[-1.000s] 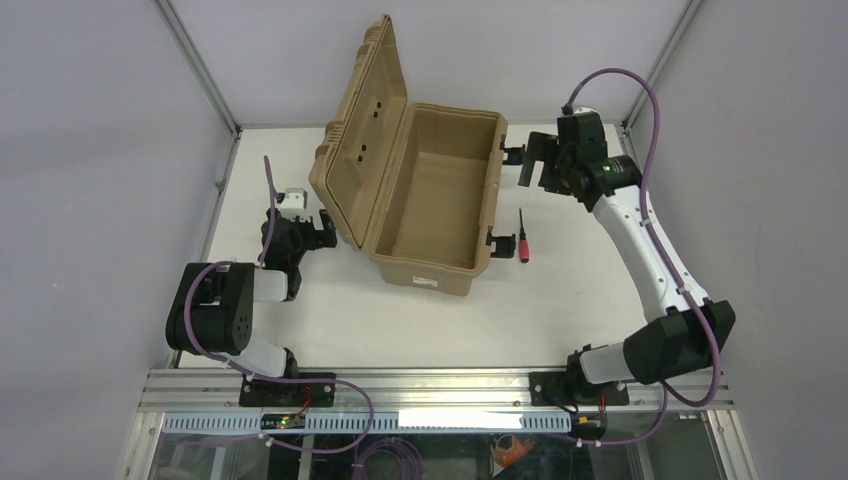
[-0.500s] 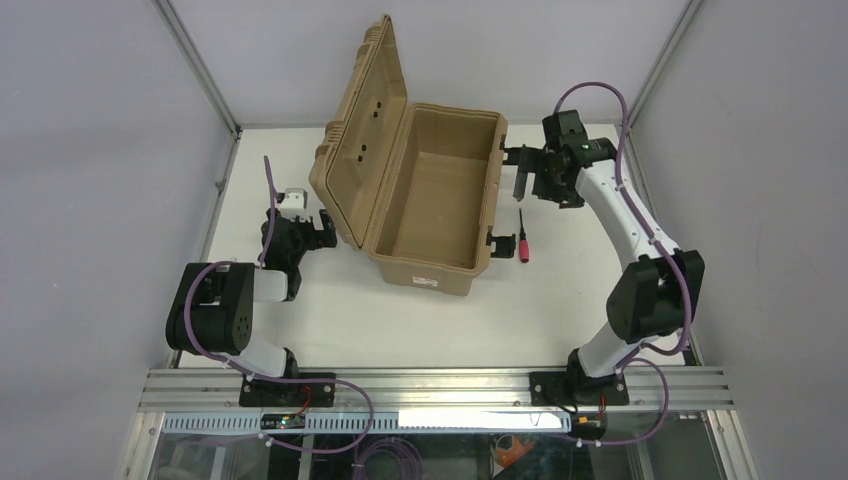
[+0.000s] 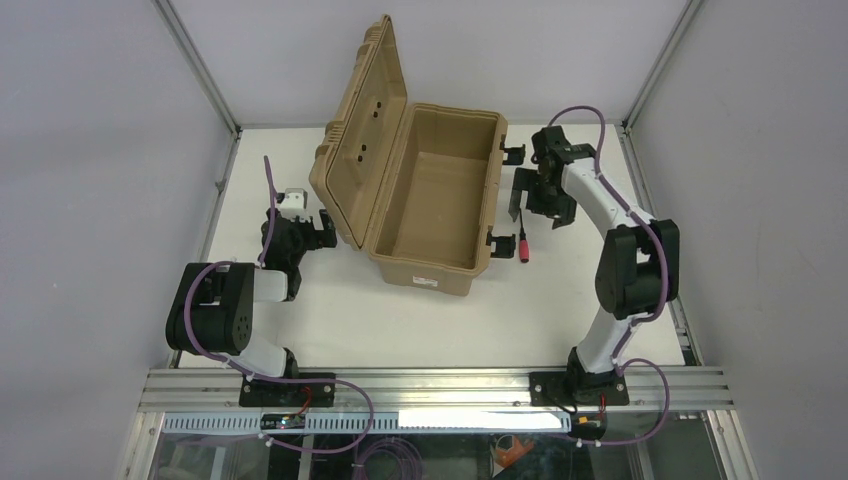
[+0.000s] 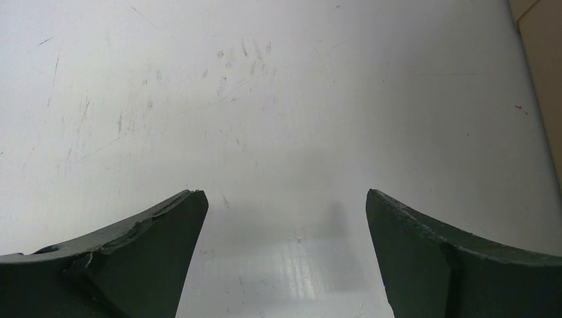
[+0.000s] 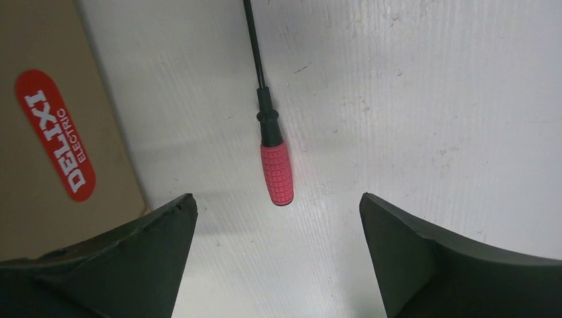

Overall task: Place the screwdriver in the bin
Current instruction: Pick up the screwdriver from the center of the board, then place the screwdriver in the bin.

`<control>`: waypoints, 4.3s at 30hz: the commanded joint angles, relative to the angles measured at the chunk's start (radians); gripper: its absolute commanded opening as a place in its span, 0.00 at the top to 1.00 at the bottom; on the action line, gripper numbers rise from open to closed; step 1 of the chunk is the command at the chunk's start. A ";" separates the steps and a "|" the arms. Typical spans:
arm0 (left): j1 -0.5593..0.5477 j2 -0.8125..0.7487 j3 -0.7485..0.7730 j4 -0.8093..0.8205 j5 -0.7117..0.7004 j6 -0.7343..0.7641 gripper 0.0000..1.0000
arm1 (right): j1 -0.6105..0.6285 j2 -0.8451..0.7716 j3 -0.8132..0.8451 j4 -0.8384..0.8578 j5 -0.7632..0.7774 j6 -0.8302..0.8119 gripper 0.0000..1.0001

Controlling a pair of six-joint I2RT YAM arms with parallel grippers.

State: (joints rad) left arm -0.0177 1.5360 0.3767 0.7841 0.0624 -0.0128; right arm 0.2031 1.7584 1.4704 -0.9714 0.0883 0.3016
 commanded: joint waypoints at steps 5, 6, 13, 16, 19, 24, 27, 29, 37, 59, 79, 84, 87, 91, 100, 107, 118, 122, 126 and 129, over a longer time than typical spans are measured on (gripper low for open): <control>0.005 -0.028 -0.002 0.038 0.022 -0.010 0.01 | -0.008 0.039 -0.036 0.022 -0.042 0.032 0.06; 0.005 -0.029 -0.002 0.038 0.023 -0.010 0.01 | -0.008 0.045 -0.042 0.024 -0.042 0.034 0.07; 0.005 -0.029 -0.002 0.038 0.022 -0.010 0.01 | -0.007 0.081 -0.064 0.038 -0.051 0.033 0.12; 0.005 -0.028 -0.002 0.038 0.021 -0.010 0.01 | -0.005 0.095 -0.065 0.045 -0.055 0.032 0.16; 0.005 -0.028 -0.002 0.039 0.021 -0.010 0.01 | -0.004 0.112 -0.064 0.048 -0.060 0.032 0.20; 0.005 -0.028 -0.002 0.038 0.021 -0.010 0.01 | 0.006 0.145 -0.061 0.052 -0.049 0.033 0.25; 0.005 -0.029 -0.002 0.039 0.022 -0.010 0.01 | 0.011 0.161 -0.061 0.054 -0.040 0.033 0.30; 0.005 -0.028 -0.002 0.038 0.022 -0.010 0.01 | 0.014 0.168 -0.063 0.054 -0.036 0.033 0.34; 0.005 -0.028 -0.002 0.038 0.023 -0.010 0.01 | 0.027 0.198 -0.062 0.053 -0.008 0.032 0.51; 0.005 -0.029 -0.002 0.038 0.022 -0.010 0.01 | 0.036 0.209 -0.061 0.055 0.021 0.028 0.85; 0.005 -0.029 -0.002 0.038 0.022 -0.010 0.01 | 0.036 0.004 0.050 -0.080 0.074 0.028 0.90; 0.005 -0.029 -0.002 0.038 0.022 -0.010 0.01 | 0.036 -0.049 0.107 -0.133 0.085 0.022 0.90; 0.005 -0.028 -0.002 0.038 0.021 -0.010 0.01 | 0.036 -0.076 0.160 -0.164 0.090 0.016 0.90; 0.005 -0.029 -0.002 0.038 0.022 -0.010 0.01 | 0.038 -0.096 0.238 -0.211 0.074 0.011 0.90; 0.005 -0.029 -0.002 0.038 0.022 -0.010 0.01 | 0.058 -0.086 0.421 -0.285 -0.007 0.029 0.90; 0.006 -0.029 -0.002 0.038 0.023 -0.010 0.01 | 0.129 -0.035 0.574 -0.323 -0.021 0.077 0.90; 0.005 -0.029 -0.002 0.039 0.023 -0.010 0.01 | 0.285 0.110 0.783 -0.340 -0.021 0.175 0.92; 0.005 -0.029 -0.002 0.039 0.022 -0.011 0.01 | 0.334 0.163 0.838 -0.332 -0.014 0.204 0.96; 0.005 -0.029 -0.002 0.038 0.022 -0.010 0.01 | 0.375 0.212 0.854 -0.313 -0.013 0.231 1.00; 0.005 -0.028 -0.002 0.038 0.022 -0.010 0.01 | 0.397 0.243 0.849 -0.294 -0.013 0.247 1.00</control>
State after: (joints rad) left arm -0.0177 1.5360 0.3767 0.7841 0.0624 -0.0128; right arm 0.5755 1.9766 2.2738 -1.3018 0.0883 0.5030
